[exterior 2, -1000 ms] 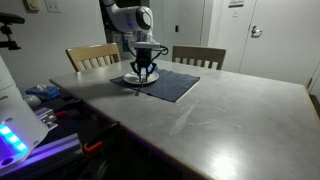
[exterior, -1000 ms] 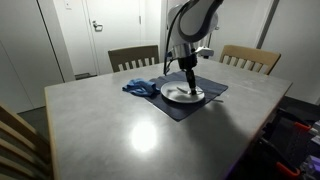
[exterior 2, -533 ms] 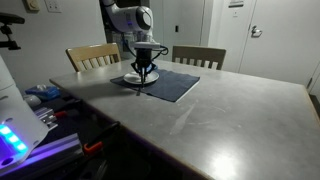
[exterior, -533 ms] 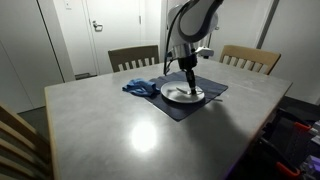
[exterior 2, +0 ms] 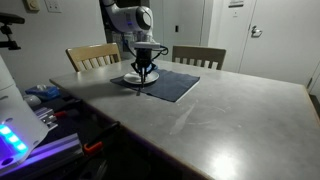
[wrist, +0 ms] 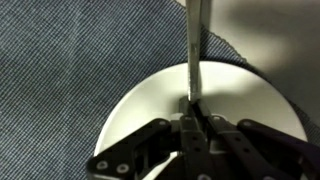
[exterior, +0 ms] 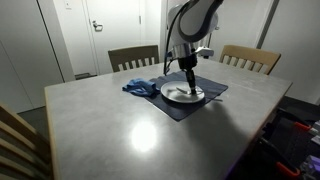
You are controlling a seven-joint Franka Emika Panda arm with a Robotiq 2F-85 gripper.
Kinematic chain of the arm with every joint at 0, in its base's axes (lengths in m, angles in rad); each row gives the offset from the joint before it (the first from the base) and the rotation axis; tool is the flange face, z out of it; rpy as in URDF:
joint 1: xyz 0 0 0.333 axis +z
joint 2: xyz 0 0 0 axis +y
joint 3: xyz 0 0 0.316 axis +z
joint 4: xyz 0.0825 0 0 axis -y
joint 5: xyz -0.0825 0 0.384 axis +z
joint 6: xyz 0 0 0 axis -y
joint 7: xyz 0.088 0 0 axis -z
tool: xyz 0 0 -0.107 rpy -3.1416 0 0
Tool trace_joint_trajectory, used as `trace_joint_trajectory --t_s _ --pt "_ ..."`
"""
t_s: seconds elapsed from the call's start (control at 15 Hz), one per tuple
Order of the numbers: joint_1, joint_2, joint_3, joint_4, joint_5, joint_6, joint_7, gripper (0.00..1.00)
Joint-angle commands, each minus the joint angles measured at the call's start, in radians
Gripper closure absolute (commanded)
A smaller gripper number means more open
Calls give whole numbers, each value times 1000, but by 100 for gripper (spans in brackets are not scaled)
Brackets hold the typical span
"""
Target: Remove the fork from the white plate and place it on the placemat
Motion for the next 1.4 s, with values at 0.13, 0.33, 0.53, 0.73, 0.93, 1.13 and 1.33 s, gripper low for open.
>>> trace_joint_trajectory --t_s 0.13,0.33,0.53,0.73,0.93,1.13,1.33 --pt "-13 -12 6 -21 6 24 7 98" --pt "-18 -25 3 -34 21 22 25 98" --pt "-32 -37 0 -52 33 33 37 98" --pt "-53 -50 -1 -70 56 49 45 98" --pt "-68 -64 -5 -83 78 65 46 98" --pt "-75 -85 -11 -109 85 88 53 98" --pt "-81 -111 -17 -133 89 107 61 98"
